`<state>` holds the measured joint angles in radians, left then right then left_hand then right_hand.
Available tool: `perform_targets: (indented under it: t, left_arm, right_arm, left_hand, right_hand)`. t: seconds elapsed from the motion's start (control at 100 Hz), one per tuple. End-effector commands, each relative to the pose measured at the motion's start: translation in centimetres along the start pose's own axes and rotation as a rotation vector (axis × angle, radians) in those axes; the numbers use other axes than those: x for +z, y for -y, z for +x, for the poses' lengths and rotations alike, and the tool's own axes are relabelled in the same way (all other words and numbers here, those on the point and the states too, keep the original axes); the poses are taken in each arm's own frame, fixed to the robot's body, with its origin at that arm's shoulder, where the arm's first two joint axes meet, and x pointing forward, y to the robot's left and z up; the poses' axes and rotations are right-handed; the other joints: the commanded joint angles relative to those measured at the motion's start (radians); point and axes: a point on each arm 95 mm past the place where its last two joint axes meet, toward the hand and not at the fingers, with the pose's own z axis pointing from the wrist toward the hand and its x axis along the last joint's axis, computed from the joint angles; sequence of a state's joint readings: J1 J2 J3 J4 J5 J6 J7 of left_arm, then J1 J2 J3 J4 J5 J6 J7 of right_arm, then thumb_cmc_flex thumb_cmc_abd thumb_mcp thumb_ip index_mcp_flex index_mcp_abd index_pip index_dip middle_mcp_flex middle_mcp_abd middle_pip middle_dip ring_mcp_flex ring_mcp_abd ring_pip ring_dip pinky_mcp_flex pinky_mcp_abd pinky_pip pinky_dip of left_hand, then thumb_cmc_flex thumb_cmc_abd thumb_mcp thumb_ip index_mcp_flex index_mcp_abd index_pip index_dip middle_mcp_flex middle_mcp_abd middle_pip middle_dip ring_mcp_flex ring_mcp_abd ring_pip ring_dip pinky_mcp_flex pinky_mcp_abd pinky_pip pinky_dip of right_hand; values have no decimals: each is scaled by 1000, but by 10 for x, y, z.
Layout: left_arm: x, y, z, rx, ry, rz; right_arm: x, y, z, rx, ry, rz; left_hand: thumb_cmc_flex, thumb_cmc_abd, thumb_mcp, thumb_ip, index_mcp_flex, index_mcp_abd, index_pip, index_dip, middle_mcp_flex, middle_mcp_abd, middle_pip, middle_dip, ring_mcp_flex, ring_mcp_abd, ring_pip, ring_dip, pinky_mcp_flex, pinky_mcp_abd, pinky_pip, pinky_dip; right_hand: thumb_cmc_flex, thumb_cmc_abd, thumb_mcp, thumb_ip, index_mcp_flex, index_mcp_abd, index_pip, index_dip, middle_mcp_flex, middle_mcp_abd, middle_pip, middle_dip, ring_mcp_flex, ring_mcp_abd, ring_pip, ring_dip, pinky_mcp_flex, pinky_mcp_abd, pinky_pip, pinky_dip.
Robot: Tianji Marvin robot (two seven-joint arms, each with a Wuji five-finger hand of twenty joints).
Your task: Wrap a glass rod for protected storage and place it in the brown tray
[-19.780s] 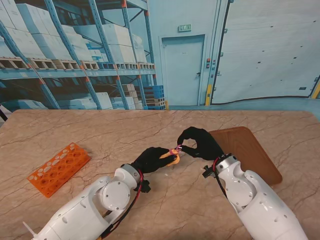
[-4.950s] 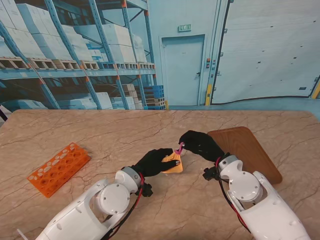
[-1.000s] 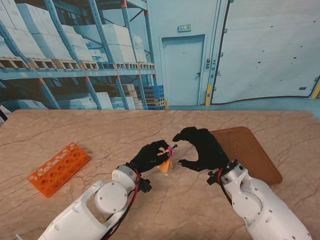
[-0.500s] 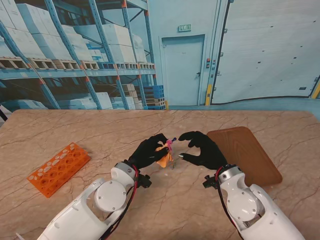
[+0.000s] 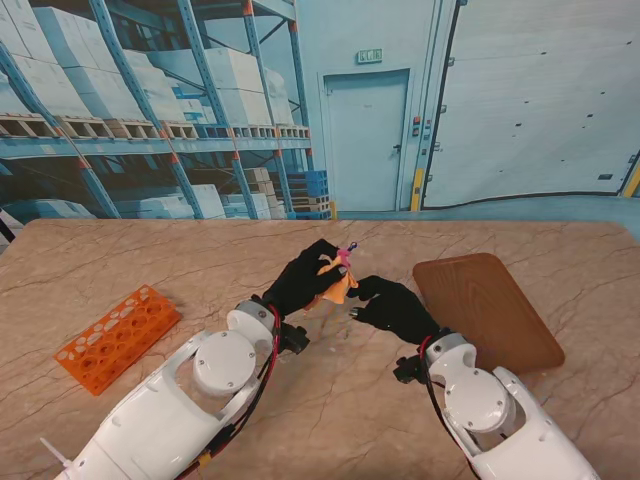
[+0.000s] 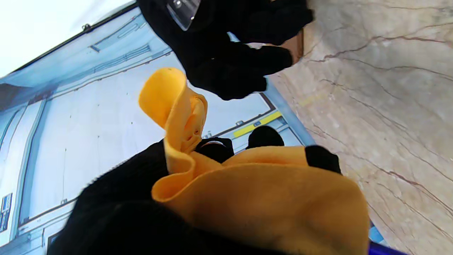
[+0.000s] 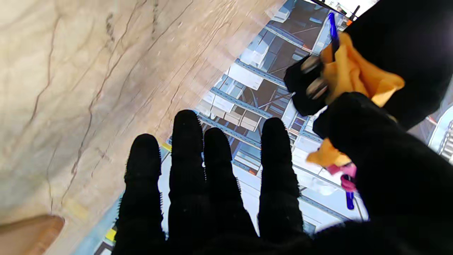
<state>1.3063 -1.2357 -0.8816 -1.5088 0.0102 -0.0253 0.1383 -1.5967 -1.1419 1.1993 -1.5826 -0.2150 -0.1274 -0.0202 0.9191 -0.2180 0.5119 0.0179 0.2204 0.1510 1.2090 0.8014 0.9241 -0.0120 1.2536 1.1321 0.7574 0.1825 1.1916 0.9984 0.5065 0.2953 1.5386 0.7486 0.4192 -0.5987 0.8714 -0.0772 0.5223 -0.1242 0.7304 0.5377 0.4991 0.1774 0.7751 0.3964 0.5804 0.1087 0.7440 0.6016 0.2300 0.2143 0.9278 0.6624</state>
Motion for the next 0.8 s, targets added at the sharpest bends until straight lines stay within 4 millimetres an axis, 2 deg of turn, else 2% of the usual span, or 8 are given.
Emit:
perform_targets:
  t: [0.0,0.1,0.16,0.2,0.29,0.39,0.61,0.79]
  left_arm:
    - [6,-4,11,-2,-16,5]
    - [9,-5,13,-15,-7,17]
    - [10,-6,14,-31,2,24]
    - [10,-6,15,-45,8,29]
    - [10,-8,16,-94,24,33]
    - [9,-9,17,-138,38,34]
    - [8,-14,16,-152,41,31]
    - [9,-21,17,-186,41,24]
  right_arm:
    - [2,4,4,-19,-15,9]
    - [5,7,4,-15,-8,30]
    - [6,9,4,-10,-4,40]
    - [7,10,4,-7,-1,48]
    - [9,13,4,-1,7,59]
    - [10,16,4,8,16,64]
    - [16,19,6,57,35,50]
    - [22,18,8,112,38,59]
  left_hand:
    - [115,41,-30,-29,-32,-39,-3,15,-22,-45,-34,18,-81,7,-93,-20,-100,29,-100,39]
    - [173,59,-104,-44,-41,-35,-3,7,-33,-61,-82,-18,-159,-7,-210,-91,-212,20,-227,7]
    - [208,72,-158,-55,-44,-44,-8,-2,-48,-72,-160,-85,-215,-31,-303,-159,-300,-17,-287,-13]
    - [236,83,-206,-65,-46,-55,-13,-9,-63,-62,-239,-156,-261,-51,-372,-212,-356,-35,-323,-27]
    - [362,132,-402,-88,-43,-84,-30,-19,-80,-43,-365,-244,-344,-90,-468,-295,-477,-75,-409,-38]
    - [372,142,-432,-98,-36,-108,-43,-30,-86,-40,-449,-292,-356,-99,-516,-325,-519,-80,-455,-43]
    - [372,156,-453,-111,-45,-120,-49,-41,-90,-49,-504,-320,-356,-111,-575,-367,-543,-95,-507,-54]
    - [372,171,-488,-116,-59,-131,-54,-64,-96,-55,-601,-378,-389,-136,-632,-403,-585,-122,-562,-71]
  right_hand:
    - [-21,16,-22,27,24,-1,-20,9,17,-1,-21,5,0,3,-1,16,-8,1,4,20]
    - [-23,19,-24,28,26,-1,-25,11,18,-1,-22,6,0,4,-2,18,-6,1,4,23]
    - [-23,19,-25,29,25,-1,-28,12,15,1,-25,6,-2,5,-3,18,-7,1,2,24]
    - [-25,21,-26,29,23,-1,-30,13,14,3,-28,5,-4,4,-6,18,-7,1,1,25]
    - [-27,23,-30,29,7,-14,-39,15,9,4,-35,5,-11,4,-12,16,-9,0,-3,26]
    - [-31,25,-37,28,-48,-38,-62,11,-8,5,-47,2,-30,6,-25,12,-14,-3,-9,26]
    - [-39,31,-101,23,-200,-89,-91,-2,-56,0,-75,-17,-67,-5,-87,-18,-25,-15,-30,29]
    - [-17,11,-167,18,-306,-126,-91,-55,-69,-25,-117,-50,-65,-33,-238,-102,-24,-19,-93,10]
